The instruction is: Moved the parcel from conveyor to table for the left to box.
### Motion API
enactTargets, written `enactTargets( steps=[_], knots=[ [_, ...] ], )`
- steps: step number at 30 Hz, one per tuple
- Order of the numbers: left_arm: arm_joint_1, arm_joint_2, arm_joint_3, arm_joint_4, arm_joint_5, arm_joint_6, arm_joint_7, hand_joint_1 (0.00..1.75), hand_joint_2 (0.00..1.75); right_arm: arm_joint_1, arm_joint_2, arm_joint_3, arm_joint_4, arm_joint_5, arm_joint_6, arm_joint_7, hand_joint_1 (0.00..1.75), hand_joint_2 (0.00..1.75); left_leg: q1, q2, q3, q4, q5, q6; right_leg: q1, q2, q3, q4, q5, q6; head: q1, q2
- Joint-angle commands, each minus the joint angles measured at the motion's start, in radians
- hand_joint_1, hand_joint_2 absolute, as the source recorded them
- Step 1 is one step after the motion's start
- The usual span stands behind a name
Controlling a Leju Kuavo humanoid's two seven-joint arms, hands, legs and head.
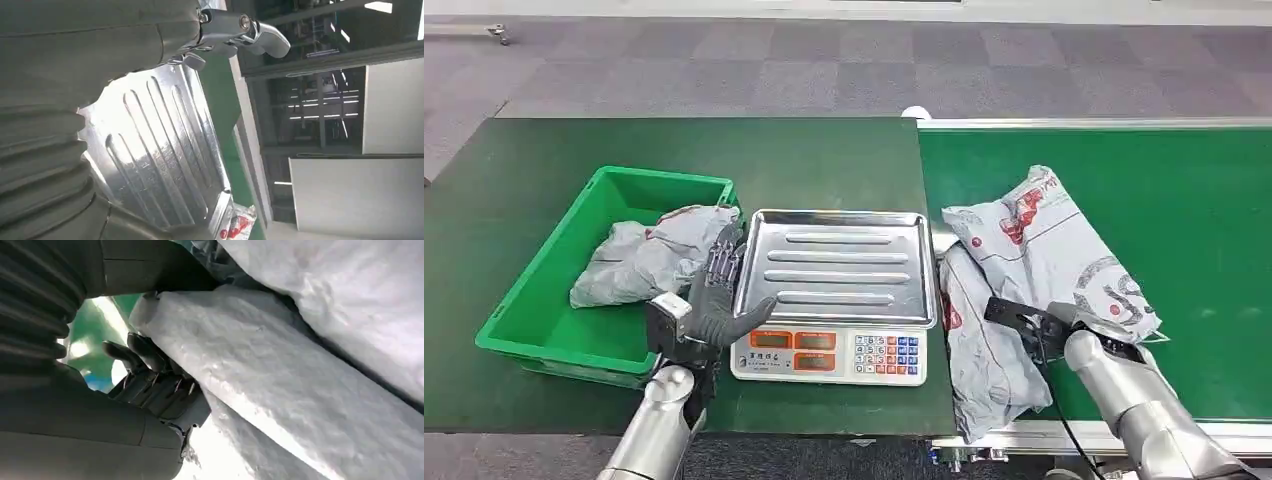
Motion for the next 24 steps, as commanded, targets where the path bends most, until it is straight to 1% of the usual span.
enactTargets(
  steps=[1, 2, 3, 4, 5, 8, 9, 10, 11, 12, 13, 16, 19, 21, 24],
  knots=[
    [0.020, 0.056, -0.010, -0.018, 0.023, 0.030, -0.013, 0.00, 1.75, -0.139, 0.132, -0.060, 0.001, -0.181, -0.198, -0.232, 1.75, 1.75, -0.001, 0.009, 0.002, 0.000, -0.001, 0.000, 0.000, 0.009, -0.002, 0.001, 0.001, -0.001, 0.000, 0.000],
    [0.026, 0.058, -0.006, -0.031, 0.024, 0.027, -0.014, 0.00, 1.75, -0.132, 0.141, -0.083, -0.032, -0.219, -0.213, -0.262, 1.75, 1.75, -0.001, 0.012, 0.002, -0.001, -0.002, -0.001, -0.001, 0.012, -0.002, 0.001, 0.002, -0.002, 0.000, 0.000],
    [0.040, 0.056, 0.001, -0.057, 0.026, 0.018, -0.010, 0.00, 1.75, -0.096, 0.144, -0.115, -0.123, -0.281, -0.259, -0.302, 1.75, 1.75, 0.000, 0.012, 0.003, -0.001, -0.002, -0.001, 0.000, 0.012, -0.001, 0.000, 0.002, -0.002, 0.000, 0.000],
    [0.042, 0.052, 0.002, -0.065, 0.024, 0.010, -0.006, 0.00, 1.75, -0.068, 0.138, -0.130, -0.189, -0.304, -0.291, -0.319, 1.75, 1.75, 0.000, 0.009, 0.002, -0.001, -0.001, -0.001, 0.000, 0.009, -0.002, 0.001, 0.001, -0.002, 0.000, 0.000],
    [0.038, 0.048, 0.002, -0.062, 0.023, 0.006, -0.005, 0.00, 1.75, -0.044, 0.137, -0.149, -0.233, -0.335, -0.310, -0.346, 1.75, 1.75, 0.000, 0.008, 0.002, -0.001, -0.001, -0.001, 0.000, 0.008, -0.002, 0.001, 0.001, -0.002, 0.000, 0.000],
    [0.038, 0.048, 0.002, -0.062, 0.023, 0.006, -0.005, 0.00, 1.75, -0.044, 0.137, -0.149, -0.233, -0.335, -0.310, -0.346, 1.75, 1.75, 0.000, 0.008, 0.002, -0.001, -0.001, -0.001, 0.000, 0.008, -0.002, 0.001, 0.001, -0.002, 0.000, 0.000],
    [0.031, 0.045, 0.000, -0.054, 0.020, 0.004, -0.005, 0.00, 1.75, -0.027, 0.133, -0.161, -0.265, -0.355, -0.314, -0.352, 1.75, 1.75, 0.000, 0.009, 0.002, -0.001, -0.001, -0.001, 0.000, 0.009, -0.002, 0.001, 0.001, -0.002, -0.001, 0.000],
    [0.014, 0.042, -0.007, -0.033, 0.015, 0.000, -0.007, 0.00, 1.75, 0.005, 0.132, -0.190, -0.320, -0.391, -0.341, -0.390, 1.75, 1.75, 0.000, 0.010, 0.003, -0.001, -0.001, -0.001, 0.001, 0.010, -0.001, 0.000, 0.001, -0.003, -0.001, 0.000],
    [-0.041, 0.039, -0.040, 0.029, 0.019, -0.014, -0.014, 0.00, 1.75, 0.110, 0.133, -0.280, -0.475, -0.494, -0.423, -0.530, 1.75, 1.75, 0.001, 0.001, 0.002, -0.001, 0.000, -0.001, 0.002, 0.001, 0.000, 0.000, 0.000, -0.002, 0.000, 0.000],
    [-0.046, 0.039, -0.044, 0.034, 0.022, -0.015, -0.014, 0.00, 1.75, 0.123, 0.132, -0.293, -0.491, -0.509, -0.434, -0.550, 1.75, 1.75, 0.002, -0.005, 0.003, -0.002, 0.000, -0.001, 0.002, -0.006, 0.003, -0.002, -0.001, -0.003, -0.001, 0.000],
    [-0.053, 0.038, -0.049, 0.042, 0.024, -0.016, -0.014, 0.00, 1.75, 0.140, 0.129, -0.307, -0.510, -0.526, -0.451, -0.576, 1.75, 1.75, 0.002, -0.005, 0.001, -0.001, 0.001, -0.001, 0.002, -0.006, 0.001, -0.001, -0.001, -0.002, 0.000, 0.000],
    [-0.072, 0.039, -0.068, 0.055, 0.037, -0.014, -0.014, 0.00, 1.75, 0.177, 0.132, -0.340, -0.573, -0.575, -0.512, -0.669, 1.75, 1.75, 0.001, -0.006, 0.001, -0.001, 0.001, -0.001, 0.002, -0.007, 0.002, -0.001, -0.001, -0.002, 0.000, 0.000],
    [-0.079, 0.041, -0.077, 0.055, 0.053, -0.011, -0.014, 0.00, 1.75, 0.198, 0.134, -0.330, -0.633, -0.584, -0.557, -0.726, 1.75, 1.75, 0.001, -0.005, 0.001, -0.001, 0.001, -0.001, 0.001, -0.005, 0.002, -0.001, -0.001, -0.002, 0.000, 0.000],
    [-0.081, 0.042, -0.079, 0.057, 0.055, -0.010, -0.014, 0.00, 1.75, 0.200, 0.136, -0.322, -0.647, -0.584, -0.560, -0.724, 1.75, 1.75, 0.000, -0.003, 0.000, 0.000, 0.000, -0.001, 0.000, -0.004, 0.000, 0.000, -0.001, -0.002, 0.000, 0.000],
    [-0.081, 0.042, -0.079, 0.057, 0.055, -0.010, -0.014, 0.00, 1.75, 0.200, 0.136, -0.322, -0.647, -0.584, -0.560, -0.724, 1.75, 1.75, 0.001, -0.001, 0.002, -0.001, 0.000, -0.001, 0.001, -0.002, 0.001, -0.001, -0.001, -0.003, -0.001, 0.000]
  ],
)
